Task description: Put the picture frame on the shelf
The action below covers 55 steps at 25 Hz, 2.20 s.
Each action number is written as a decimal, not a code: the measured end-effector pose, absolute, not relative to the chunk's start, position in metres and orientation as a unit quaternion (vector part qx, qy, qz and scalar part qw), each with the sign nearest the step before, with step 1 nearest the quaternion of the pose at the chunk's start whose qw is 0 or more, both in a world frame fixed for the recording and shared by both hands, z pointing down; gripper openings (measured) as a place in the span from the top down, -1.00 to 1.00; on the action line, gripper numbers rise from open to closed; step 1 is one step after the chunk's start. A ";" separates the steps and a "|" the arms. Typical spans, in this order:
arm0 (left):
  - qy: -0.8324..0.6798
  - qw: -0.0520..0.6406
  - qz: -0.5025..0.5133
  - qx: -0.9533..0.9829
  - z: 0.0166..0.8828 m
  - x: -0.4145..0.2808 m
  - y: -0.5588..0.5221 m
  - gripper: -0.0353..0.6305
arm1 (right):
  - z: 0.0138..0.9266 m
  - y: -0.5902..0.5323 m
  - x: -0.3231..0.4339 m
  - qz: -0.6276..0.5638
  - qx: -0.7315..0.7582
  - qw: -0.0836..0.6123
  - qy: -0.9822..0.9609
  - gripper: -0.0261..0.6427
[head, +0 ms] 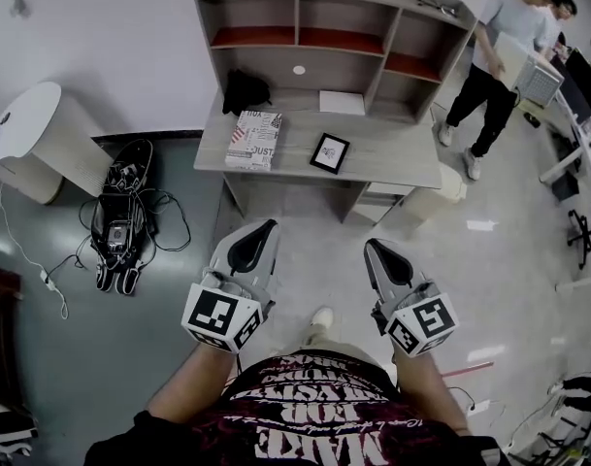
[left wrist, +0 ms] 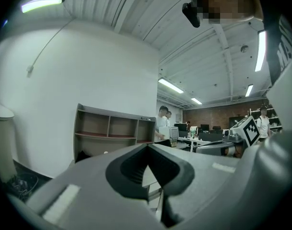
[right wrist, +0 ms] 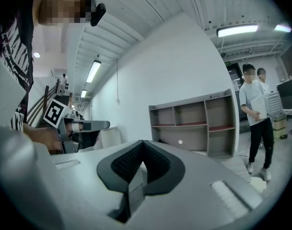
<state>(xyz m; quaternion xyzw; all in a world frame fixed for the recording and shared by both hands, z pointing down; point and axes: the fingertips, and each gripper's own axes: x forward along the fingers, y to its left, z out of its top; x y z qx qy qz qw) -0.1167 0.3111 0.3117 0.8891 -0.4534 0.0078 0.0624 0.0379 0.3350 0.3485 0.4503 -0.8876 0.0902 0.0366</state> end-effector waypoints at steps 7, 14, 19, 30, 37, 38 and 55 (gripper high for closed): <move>-0.454 0.055 0.017 0.889 0.309 -0.085 0.273 0.89 | 0.345 0.293 0.067 0.094 0.445 0.026 -0.890 0.84; -0.457 0.045 0.021 0.888 0.306 -0.051 0.237 0.89 | 0.351 0.257 0.098 0.105 0.440 0.017 -0.892 0.84; -0.461 0.047 0.022 0.886 0.308 -0.034 0.219 0.89 | 0.349 0.236 0.119 0.107 0.437 0.015 -0.893 0.84; -0.482 0.064 0.029 0.873 0.321 -0.036 0.208 0.89 | 0.355 0.215 0.127 0.118 0.422 0.020 -0.899 0.84; -0.489 0.071 0.031 0.869 0.324 -0.049 0.203 0.89 | 0.359 0.209 0.119 0.124 0.417 0.026 -0.900 0.84; -0.487 0.069 0.031 0.870 0.323 -0.049 0.200 0.89 | 0.360 0.207 0.118 0.123 0.418 0.025 -0.900 0.84; -0.444 0.053 0.031 0.894 0.315 -0.038 0.121 0.89 | 0.356 0.147 0.126 0.118 0.457 0.007 -0.882 0.84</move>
